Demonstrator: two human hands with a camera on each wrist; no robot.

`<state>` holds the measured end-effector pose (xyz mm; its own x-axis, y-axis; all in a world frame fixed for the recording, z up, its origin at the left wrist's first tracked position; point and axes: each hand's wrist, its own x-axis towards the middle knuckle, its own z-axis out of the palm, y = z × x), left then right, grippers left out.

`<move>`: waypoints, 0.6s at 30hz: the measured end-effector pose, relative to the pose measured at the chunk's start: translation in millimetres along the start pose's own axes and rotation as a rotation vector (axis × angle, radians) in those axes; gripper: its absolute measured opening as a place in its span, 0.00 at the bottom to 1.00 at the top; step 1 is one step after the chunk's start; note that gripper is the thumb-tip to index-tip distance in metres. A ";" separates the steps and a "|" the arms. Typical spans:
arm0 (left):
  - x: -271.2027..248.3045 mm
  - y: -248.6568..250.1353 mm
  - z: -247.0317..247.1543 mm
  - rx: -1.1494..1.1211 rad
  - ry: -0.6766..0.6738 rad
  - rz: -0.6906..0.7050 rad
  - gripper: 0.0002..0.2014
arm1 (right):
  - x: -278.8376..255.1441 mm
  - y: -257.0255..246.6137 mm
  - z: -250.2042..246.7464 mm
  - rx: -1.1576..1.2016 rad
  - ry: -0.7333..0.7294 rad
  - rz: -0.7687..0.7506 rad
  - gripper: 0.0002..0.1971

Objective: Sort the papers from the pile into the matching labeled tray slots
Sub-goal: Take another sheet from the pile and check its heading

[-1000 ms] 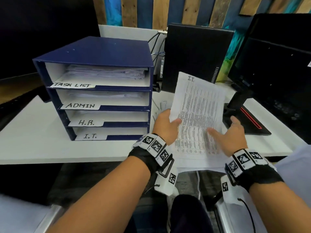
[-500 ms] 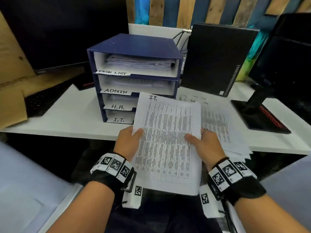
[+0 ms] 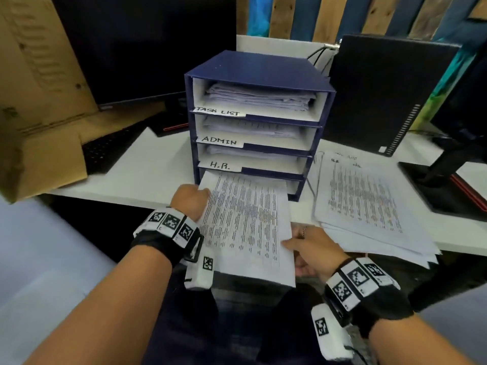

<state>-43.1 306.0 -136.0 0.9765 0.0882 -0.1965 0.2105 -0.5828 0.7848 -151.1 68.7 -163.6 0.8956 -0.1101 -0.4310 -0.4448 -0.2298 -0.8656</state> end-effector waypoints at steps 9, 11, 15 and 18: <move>28.1 -14.3 -14.8 -0.205 -0.161 -0.018 0.19 | -1.9 -19.0 -6.5 -0.137 -0.075 -0.058 0.04; 30.1 -21.1 -13.0 -0.287 -0.114 -0.043 0.18 | 6.9 -26.9 -6.4 -0.148 0.039 -0.076 0.04; 18.7 -22.4 -11.2 -0.296 -0.243 -0.149 0.18 | 35.5 -47.6 -8.8 -0.104 0.294 -0.094 0.03; 17.3 -28.8 -2.8 -0.370 -0.266 -0.131 0.08 | 51.3 -56.9 -11.9 0.015 0.380 -0.059 0.07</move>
<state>-32.1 326.6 -160.3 0.9054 -0.0964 -0.4134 0.3801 -0.2493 0.8907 -79.8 64.6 -133.5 0.8559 -0.4483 -0.2577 -0.3899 -0.2321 -0.8911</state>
